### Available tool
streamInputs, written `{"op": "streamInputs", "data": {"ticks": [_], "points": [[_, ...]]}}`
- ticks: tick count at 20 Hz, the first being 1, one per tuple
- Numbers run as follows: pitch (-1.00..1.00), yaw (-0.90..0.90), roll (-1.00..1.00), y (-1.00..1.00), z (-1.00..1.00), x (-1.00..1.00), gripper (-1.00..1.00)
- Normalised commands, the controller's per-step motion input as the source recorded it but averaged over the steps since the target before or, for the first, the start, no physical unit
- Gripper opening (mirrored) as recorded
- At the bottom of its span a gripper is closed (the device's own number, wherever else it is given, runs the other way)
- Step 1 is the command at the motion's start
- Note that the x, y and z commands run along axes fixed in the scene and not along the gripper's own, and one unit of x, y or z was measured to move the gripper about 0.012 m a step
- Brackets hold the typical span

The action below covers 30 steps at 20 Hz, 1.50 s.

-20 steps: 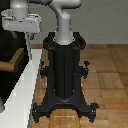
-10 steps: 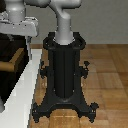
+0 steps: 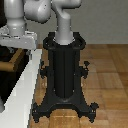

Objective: Open the door by pressing down and pulling on the handle.

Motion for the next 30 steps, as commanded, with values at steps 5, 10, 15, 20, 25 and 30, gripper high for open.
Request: {"op": "streamInputs", "data": {"ticks": [5,10,15,20,25,30], "points": [[0.00,0.00,0.00,-0.60,-0.60,0.00,1.00],[0.00,0.00,0.00,0.00,0.00,0.00,1.00],[0.00,0.00,0.00,0.00,0.00,0.00,-1.00],[0.00,0.00,0.00,0.00,0.00,0.00,-1.00],[-0.06,0.00,0.00,0.00,-0.40,0.00,-1.00],[-0.12,0.00,0.00,0.00,-0.80,0.00,-1.00]]}}
